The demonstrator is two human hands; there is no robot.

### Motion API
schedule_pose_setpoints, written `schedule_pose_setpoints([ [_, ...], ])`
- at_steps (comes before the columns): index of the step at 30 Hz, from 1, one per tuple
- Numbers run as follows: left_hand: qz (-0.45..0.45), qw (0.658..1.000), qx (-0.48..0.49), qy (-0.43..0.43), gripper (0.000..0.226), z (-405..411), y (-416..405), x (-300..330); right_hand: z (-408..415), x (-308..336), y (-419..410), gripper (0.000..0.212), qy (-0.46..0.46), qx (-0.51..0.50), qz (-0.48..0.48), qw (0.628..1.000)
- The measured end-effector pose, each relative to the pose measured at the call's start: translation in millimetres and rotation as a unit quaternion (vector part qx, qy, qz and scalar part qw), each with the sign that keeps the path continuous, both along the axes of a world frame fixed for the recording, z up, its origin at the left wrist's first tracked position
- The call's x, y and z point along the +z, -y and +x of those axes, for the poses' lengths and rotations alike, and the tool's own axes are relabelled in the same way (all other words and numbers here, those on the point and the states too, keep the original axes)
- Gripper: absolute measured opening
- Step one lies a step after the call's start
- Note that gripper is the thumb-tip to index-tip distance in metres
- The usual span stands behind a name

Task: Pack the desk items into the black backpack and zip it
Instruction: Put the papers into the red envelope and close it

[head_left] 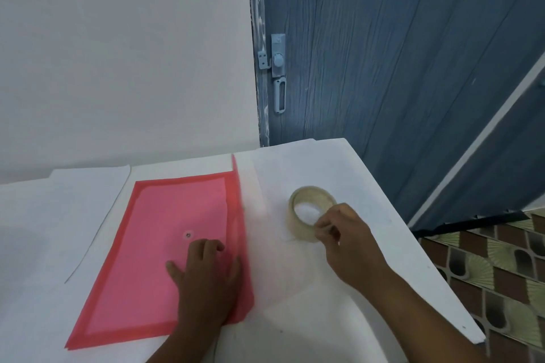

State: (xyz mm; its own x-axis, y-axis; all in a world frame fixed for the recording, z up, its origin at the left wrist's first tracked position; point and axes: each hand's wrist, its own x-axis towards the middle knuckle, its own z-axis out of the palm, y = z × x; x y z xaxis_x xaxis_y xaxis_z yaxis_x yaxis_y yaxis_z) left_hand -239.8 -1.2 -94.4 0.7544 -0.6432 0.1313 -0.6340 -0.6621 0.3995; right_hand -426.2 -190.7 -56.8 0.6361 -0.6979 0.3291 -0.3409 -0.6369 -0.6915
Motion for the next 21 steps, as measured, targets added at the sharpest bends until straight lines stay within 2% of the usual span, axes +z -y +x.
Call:
schedule_pose_setpoints([
  [2,0.018,1.000,-0.004,-0.022,0.034,-2.1,-2.2,6.3,-14.0,0.9,-14.6,0.021,-0.034,0.023,0.029,0.999],
  [5,0.069,0.996,-0.016,-0.054,0.097,1.2,-7.5,7.1,-32.3,-0.8,-29.8,0.016,-0.068,0.087,0.060,0.992],
  [6,0.085,0.995,-0.027,-0.052,0.112,2.4,-8.4,6.1,-37.0,-1.7,-33.8,0.014,-0.075,0.108,0.069,0.989],
  [7,0.084,0.995,-0.044,-0.042,0.113,2.2,-8.0,4.1,-40.0,-3.1,-36.6,0.013,-0.081,0.125,0.075,0.986],
  [10,0.029,0.998,-0.062,-0.003,0.053,0.6,-6.2,3.1,-43.4,-6.2,-37.9,0.013,-0.092,0.144,0.087,0.981],
  [14,0.032,0.997,-0.071,0.006,0.064,0.8,-5.3,0.3,-43.0,-1.2,-30.8,0.023,-0.104,0.146,0.081,0.980],
  [17,0.029,0.997,-0.072,0.017,0.065,0.7,-4.4,-0.8,-39.5,6.2,-17.4,0.030,-0.067,0.124,0.116,0.983],
  [20,0.009,0.998,-0.060,0.008,0.059,0.6,-2.8,-0.6,-27.4,5.0,3.0,0.023,0.006,0.017,0.116,0.993],
  [21,0.007,0.998,-0.058,0.009,0.058,1.1,-2.5,-1.3,-22.7,2.9,11.7,0.019,-0.001,-0.038,0.108,0.993],
])
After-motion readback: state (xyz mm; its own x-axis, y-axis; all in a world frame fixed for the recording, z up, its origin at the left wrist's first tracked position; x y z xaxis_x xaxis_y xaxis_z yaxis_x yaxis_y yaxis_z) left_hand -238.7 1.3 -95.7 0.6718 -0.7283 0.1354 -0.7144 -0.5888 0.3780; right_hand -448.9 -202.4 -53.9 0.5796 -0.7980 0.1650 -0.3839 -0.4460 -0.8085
